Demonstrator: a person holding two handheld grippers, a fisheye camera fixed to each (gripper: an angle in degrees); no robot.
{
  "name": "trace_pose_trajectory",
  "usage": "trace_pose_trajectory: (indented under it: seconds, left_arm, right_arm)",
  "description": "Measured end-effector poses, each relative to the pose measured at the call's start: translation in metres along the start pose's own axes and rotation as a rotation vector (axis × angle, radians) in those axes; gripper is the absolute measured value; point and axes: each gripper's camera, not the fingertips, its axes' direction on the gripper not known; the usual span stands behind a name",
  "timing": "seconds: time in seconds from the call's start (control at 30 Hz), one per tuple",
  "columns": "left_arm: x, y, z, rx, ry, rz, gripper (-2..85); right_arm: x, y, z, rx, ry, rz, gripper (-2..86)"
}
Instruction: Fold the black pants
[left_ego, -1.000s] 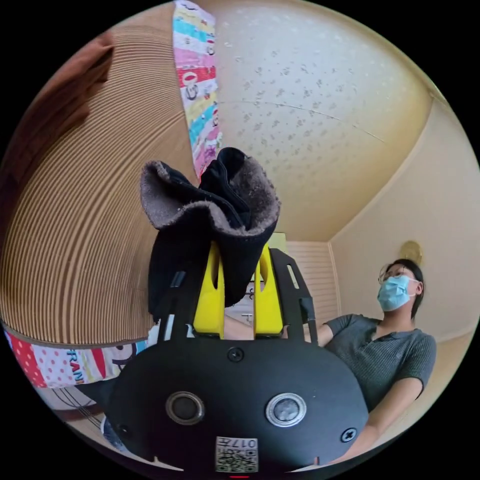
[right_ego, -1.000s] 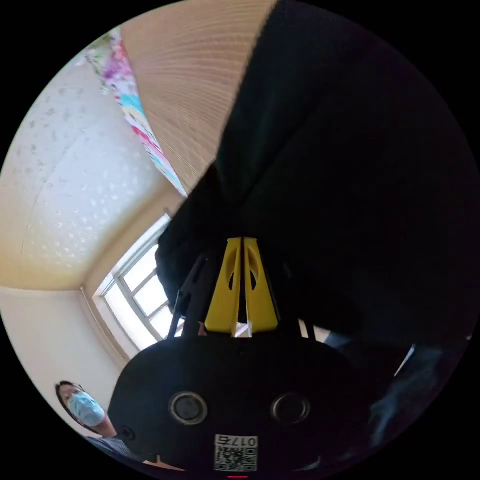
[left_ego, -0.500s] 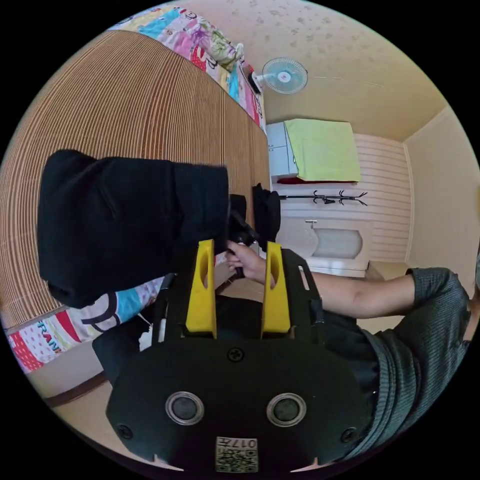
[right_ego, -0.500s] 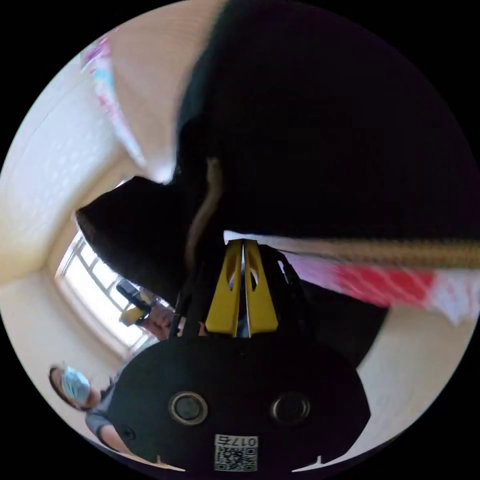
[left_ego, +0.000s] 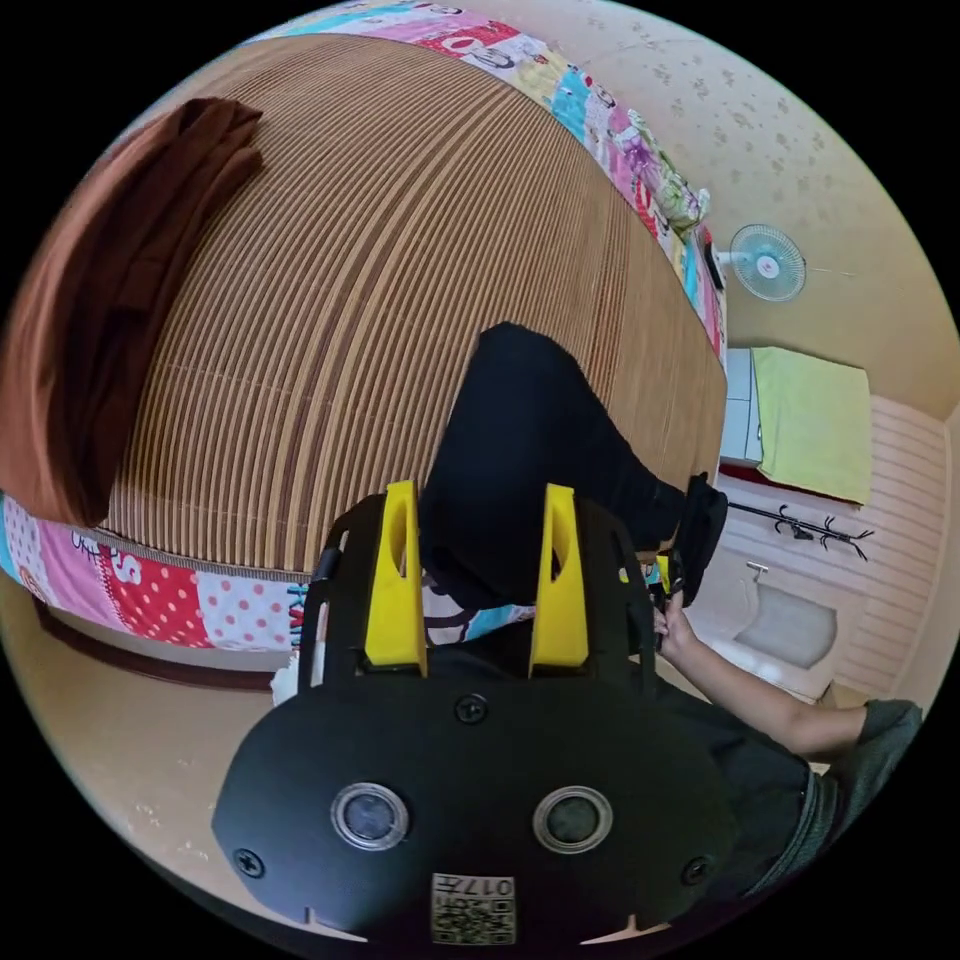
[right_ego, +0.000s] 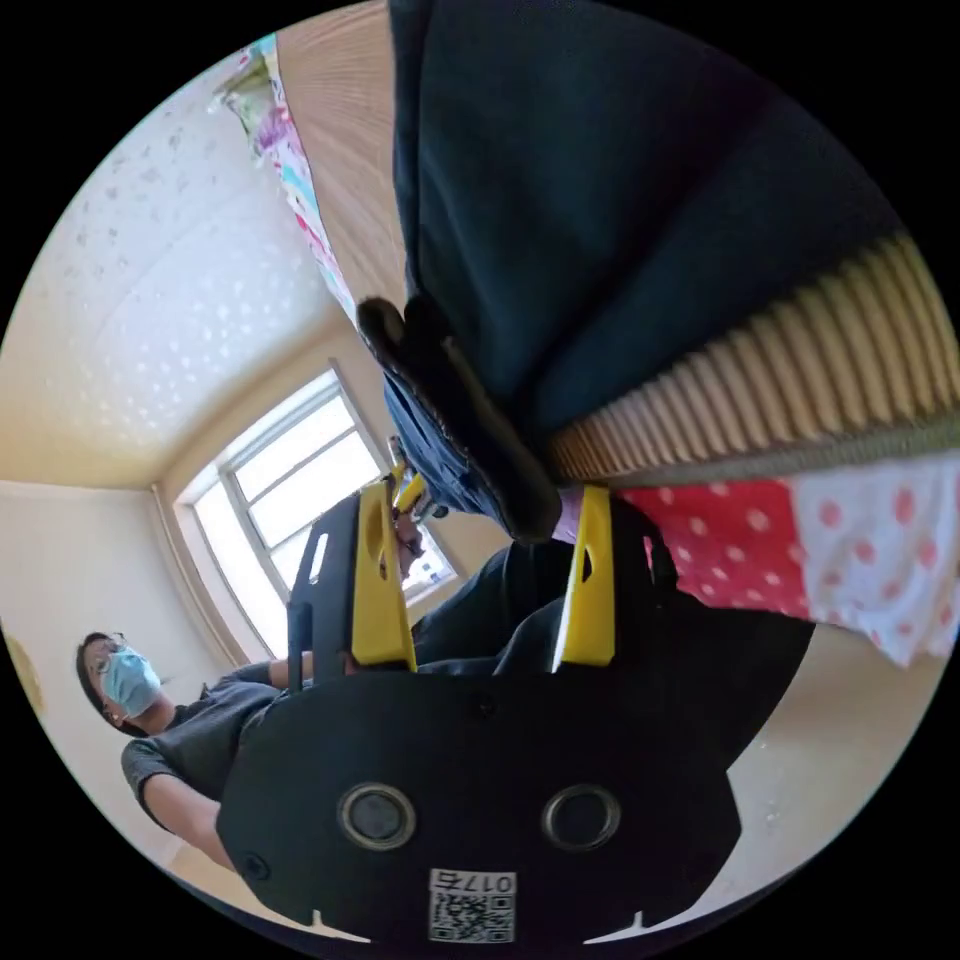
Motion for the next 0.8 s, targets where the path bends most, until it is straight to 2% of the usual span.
trace_pose_trajectory:
  seconds: [0.07,0.1,0.13,0.23,0.3,0.37,0.43,0.5,0.57,0.63,0.73,0.77,0.8]
  left_arm:
    - [-0.016,-0.008,0.013,-0.052,0.013,-0.025,19.3]
    - [-0.029,-0.013,0.022,-0.087,0.066,-0.052,19.7]
    - [-0.040,-0.016,0.027,-0.100,0.121,-0.073,19.8]
    - [-0.061,-0.020,0.031,-0.070,0.197,-0.109,19.0]
    - [-0.069,-0.022,0.044,-0.106,0.291,-0.098,18.9]
    - [-0.074,-0.024,0.063,-0.178,0.356,-0.083,19.5]
    - [-0.073,-0.024,0.087,-0.284,0.380,-0.048,19.3]
    - [-0.075,-0.021,0.097,-0.307,0.382,-0.068,16.3]
    - [-0.078,-0.016,0.097,-0.297,0.398,-0.066,12.2]
    - [-0.080,-0.009,0.091,-0.265,0.542,-0.031,9.5]
    - [-0.060,-0.001,0.069,-0.229,0.718,0.112,8.2]
    - [-0.053,0.001,0.064,-0.227,0.736,0.146,8.2]
    - [-0.035,0.005,0.054,-0.239,0.771,0.219,8.1]
  right_arm:
    - [-0.014,-0.010,0.020,-0.026,0.168,0.038,16.2]
    - [-0.029,-0.014,0.029,-0.058,0.350,0.069,11.4]
    - [-0.052,-0.015,0.041,-0.121,0.383,-0.038,5.7]
    - [-0.116,-0.001,0.051,-0.183,0.481,-0.246,3.6]
    - [-0.149,0.013,0.041,-0.137,0.538,-0.366,2.9]
    - [-0.157,0.019,0.022,-0.037,0.603,-0.346,2.5]
    - [-0.131,0.009,-0.004,0.050,0.691,-0.141,1.9]
    - [-0.108,0.004,-0.024,0.112,0.677,0.001,1.3]
    - [-0.108,0.016,-0.039,0.234,0.567,-0.067,0.8]
    - [-0.116,0.023,-0.034,0.296,0.583,-0.130,0.5]
    - [-0.118,0.010,0.003,0.198,0.630,-0.158,0.3]
    - [-0.116,0.005,0.014,0.148,0.600,-0.161,0.3]
    - [-0.111,-0.006,0.038,0.038,0.480,-0.180,0.3]
